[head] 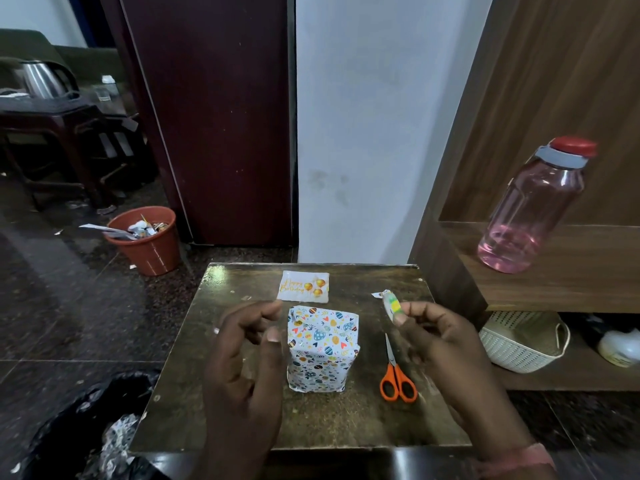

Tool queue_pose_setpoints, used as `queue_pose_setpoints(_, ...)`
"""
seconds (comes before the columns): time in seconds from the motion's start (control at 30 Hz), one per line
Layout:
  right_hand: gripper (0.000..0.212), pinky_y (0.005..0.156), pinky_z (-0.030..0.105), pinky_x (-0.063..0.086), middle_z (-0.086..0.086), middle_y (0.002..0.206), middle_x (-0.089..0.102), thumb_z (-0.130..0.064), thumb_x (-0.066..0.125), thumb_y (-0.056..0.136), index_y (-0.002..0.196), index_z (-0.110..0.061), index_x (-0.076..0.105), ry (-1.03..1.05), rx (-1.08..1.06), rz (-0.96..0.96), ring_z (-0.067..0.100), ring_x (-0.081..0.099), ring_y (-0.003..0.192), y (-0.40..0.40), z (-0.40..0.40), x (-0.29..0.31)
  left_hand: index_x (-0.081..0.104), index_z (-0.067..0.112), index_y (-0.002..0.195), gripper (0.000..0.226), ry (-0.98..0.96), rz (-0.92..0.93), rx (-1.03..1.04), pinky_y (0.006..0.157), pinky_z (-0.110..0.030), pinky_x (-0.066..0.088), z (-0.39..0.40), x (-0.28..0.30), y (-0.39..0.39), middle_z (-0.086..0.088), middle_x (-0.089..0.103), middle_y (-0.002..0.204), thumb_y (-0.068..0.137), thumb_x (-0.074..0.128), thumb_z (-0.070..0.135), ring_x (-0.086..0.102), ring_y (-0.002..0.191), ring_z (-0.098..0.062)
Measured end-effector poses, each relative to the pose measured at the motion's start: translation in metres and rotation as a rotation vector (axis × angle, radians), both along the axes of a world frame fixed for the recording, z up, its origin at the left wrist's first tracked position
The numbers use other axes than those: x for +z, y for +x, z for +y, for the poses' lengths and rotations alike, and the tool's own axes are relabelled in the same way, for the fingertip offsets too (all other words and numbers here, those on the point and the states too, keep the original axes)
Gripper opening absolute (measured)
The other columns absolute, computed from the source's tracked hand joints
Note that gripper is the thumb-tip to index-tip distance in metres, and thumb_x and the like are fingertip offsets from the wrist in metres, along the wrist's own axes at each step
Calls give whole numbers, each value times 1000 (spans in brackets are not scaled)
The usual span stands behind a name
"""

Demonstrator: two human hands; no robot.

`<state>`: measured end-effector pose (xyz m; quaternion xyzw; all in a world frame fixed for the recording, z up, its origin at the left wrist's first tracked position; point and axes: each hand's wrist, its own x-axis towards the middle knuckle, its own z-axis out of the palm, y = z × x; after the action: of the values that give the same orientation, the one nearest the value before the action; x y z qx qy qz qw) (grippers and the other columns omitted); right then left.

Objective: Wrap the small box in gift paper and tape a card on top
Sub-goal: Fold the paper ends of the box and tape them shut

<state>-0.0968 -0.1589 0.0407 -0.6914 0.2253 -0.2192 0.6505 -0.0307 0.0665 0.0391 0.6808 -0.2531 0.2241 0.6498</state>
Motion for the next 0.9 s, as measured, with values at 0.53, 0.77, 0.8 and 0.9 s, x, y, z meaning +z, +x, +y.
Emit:
queue_pose_setpoints(0.53,10,52,15,46,18,75,62,-11,69,87,95,-5,71,234,603,-189,23,58,60,-9,51,47,53,28,147,70,-54,100,-352,99,-35,55,-14,10,-20,-8,67,136,83,81,28,67,123,-26)
queue_pose_setpoints(0.77,31,59,32,46,28,84,56,-24,69,92,103,4,67,372,603,-131,28,51,67,-2,53,37,67,35,133,58,-122,247,-433,90,-39,60,-9,10,-12,-20,69,123,78,84,25,73,107,-35)
queue_pose_setpoints(0.8,36,58,32,45,27,82,55,-25,66,92,104,8,64,400,594,-128,28,50,66,-2,54,36,67,33,133,58,-132,274,-450,89,-40,60,-9,10,-12,-21,69,121,78,84,24,73,104,-36)
queue_pose_setpoints(0.9,39,52,32,44,26,81,55,-31,65,90,101,6,67,455,545,-121,25,52,63,0,56,37,69,29,132,56,-145,364,-499,90,-44,60,-7,12,-10,-21,72,116,78,83,25,74,101,-36)
